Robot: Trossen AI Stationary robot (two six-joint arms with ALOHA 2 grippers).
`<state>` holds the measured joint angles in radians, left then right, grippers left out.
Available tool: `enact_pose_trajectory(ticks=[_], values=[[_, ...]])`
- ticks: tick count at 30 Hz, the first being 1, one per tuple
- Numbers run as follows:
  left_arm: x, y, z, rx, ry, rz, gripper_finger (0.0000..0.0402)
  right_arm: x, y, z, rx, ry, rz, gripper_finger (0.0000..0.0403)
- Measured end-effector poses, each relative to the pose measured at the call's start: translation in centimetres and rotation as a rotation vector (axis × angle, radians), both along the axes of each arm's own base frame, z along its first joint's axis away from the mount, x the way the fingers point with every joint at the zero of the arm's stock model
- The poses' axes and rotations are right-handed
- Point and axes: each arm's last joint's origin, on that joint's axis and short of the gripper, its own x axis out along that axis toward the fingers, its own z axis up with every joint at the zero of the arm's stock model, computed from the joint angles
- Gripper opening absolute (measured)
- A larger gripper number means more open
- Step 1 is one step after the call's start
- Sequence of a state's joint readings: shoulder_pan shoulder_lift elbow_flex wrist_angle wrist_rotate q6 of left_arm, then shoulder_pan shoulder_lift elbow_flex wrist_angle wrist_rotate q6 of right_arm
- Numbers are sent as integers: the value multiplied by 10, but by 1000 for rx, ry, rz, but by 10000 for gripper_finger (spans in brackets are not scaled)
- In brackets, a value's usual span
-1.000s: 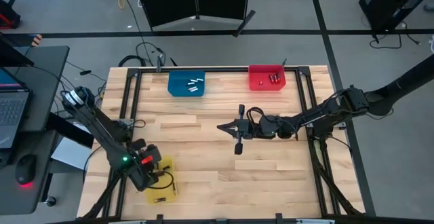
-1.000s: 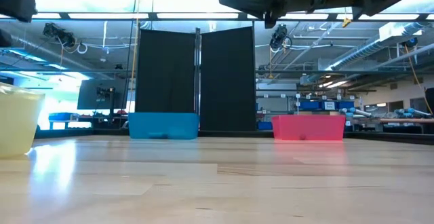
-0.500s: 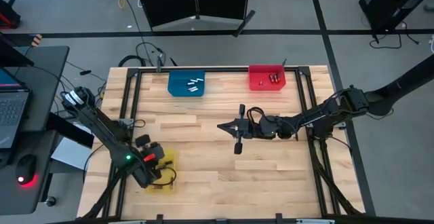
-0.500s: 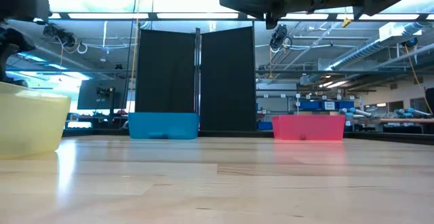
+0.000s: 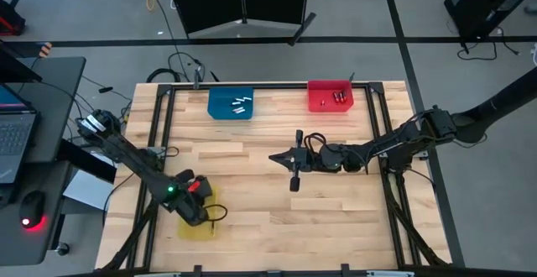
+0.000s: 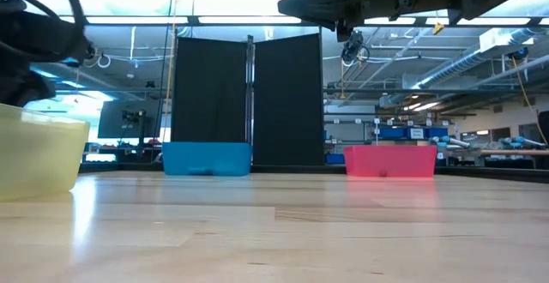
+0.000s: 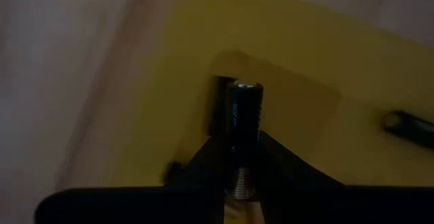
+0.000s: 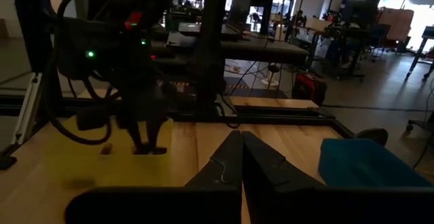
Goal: Sort batteries
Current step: Put the black-brown battery into the yellow bin
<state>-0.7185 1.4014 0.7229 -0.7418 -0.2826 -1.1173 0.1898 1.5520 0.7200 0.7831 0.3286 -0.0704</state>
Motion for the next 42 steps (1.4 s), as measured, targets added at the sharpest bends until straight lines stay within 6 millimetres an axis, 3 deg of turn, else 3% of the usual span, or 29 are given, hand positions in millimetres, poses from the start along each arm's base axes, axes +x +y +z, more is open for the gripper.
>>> enact_pose_trajectory(ticks=[22,42], values=[[1,0,-3,-35,30,-41,66,0,0,-1,-2,11,0,10],[15,15,-3,-55,49,-75,56,0,0,-1,-4,11,0,10]])
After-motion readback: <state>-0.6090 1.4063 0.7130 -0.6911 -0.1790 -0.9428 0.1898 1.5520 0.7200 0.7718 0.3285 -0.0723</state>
